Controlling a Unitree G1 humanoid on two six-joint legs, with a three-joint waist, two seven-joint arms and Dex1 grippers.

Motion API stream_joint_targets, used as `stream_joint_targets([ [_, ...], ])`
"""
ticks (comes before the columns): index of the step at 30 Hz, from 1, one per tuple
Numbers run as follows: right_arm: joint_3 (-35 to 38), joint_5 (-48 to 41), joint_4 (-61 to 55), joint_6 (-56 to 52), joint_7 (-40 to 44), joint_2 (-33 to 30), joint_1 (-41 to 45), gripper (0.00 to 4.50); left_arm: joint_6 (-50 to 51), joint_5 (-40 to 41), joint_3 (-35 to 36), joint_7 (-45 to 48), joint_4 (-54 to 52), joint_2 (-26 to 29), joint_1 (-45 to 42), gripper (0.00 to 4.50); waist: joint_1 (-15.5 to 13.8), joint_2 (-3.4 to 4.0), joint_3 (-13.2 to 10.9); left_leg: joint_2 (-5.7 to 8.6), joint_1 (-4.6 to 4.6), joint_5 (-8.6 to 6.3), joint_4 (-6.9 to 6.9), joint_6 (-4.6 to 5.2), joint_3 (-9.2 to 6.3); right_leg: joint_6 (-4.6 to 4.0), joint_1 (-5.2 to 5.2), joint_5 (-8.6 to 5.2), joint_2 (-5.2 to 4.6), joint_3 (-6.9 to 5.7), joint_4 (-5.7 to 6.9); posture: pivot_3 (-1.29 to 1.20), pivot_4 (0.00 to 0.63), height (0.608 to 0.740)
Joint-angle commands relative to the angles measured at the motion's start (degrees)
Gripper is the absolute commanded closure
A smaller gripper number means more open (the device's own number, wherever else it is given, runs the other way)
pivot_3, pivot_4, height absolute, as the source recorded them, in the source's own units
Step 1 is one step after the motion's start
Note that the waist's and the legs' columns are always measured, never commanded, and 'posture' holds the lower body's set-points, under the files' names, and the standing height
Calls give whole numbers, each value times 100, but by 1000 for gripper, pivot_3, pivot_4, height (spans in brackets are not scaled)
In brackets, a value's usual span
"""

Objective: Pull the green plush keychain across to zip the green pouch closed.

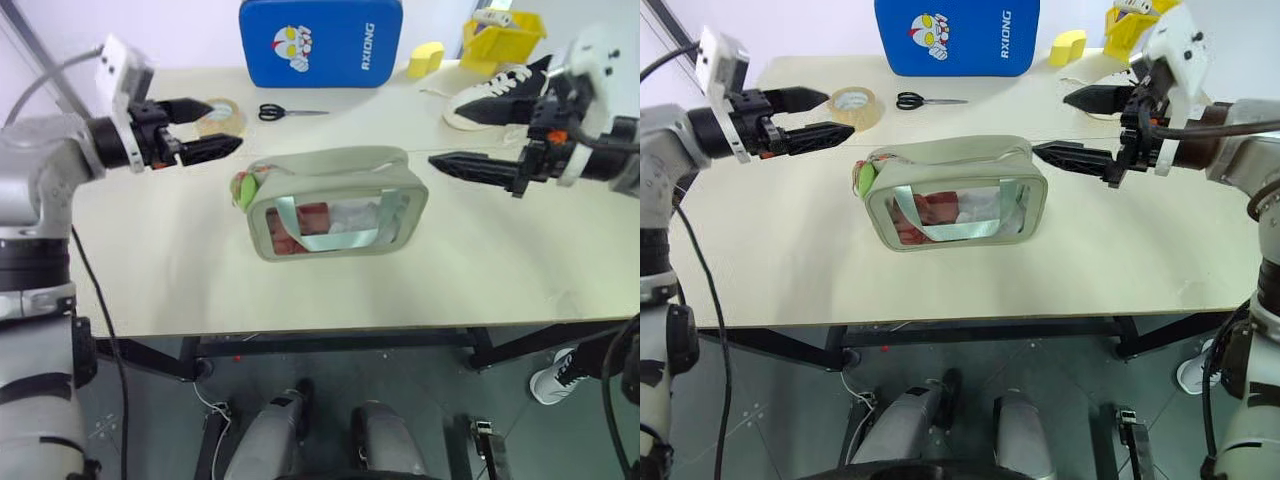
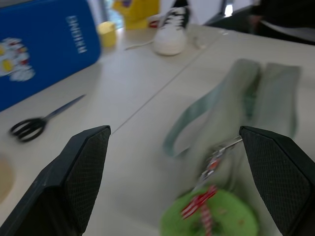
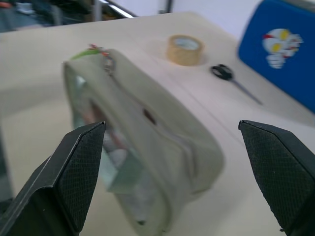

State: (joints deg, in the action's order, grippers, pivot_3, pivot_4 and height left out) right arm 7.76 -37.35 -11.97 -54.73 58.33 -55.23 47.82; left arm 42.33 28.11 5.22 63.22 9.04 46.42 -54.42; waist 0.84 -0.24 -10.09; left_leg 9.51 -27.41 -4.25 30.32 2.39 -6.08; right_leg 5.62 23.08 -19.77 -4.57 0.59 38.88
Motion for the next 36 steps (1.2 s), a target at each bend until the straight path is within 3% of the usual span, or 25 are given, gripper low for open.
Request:
stream_joint_targets([
  [1,-4,-119,-18,-24,50,-28,187,0,-10,59,0,164,-243,162,-47,30,17,-1,-1,0,-9,6,-2,-9,0,1,6,0,0,0,3,0,150,740],
  [5,-62,-13,7,153,55,-26,115,0,38,16,19,-13,-331,124,11,30,41,0,-2,-4,-14,15,40,-16,-1,1,2,0,3,1,27,0,150,740],
  [14,-393,-4,7,267,222,130,366,0,421,396,-56,536,-1163,594,348,30,14,7,-6,-5,-10,-12,77,20,-1,-7,-11,-1,10,-1,41,0,150,740],
  [27,-2384,2181,1969,2937,796,1458,1198,0,168,320,22,293,-1251,666,493,30,21,6,-6,-5,-1,-4,69,8,0,17,-2,21,18,4,46,0,150,740],
  [30,-2473,2440,2251,3289,983,1535,1210,1339,199,349,139,138,-1362,696,612,0,3,6,-6,-5,-1,11,70,-15,-3,22,-3,23,21,2,50,0,150,740],
  [36,-2303,2634,2446,3271,873,1752,1352,4456,192,402,239,39,-1489,797,786,0,29,6,-6,-6,4,8,80,-10,-6,27,-5,34,26,3,70,0,150,740],
])
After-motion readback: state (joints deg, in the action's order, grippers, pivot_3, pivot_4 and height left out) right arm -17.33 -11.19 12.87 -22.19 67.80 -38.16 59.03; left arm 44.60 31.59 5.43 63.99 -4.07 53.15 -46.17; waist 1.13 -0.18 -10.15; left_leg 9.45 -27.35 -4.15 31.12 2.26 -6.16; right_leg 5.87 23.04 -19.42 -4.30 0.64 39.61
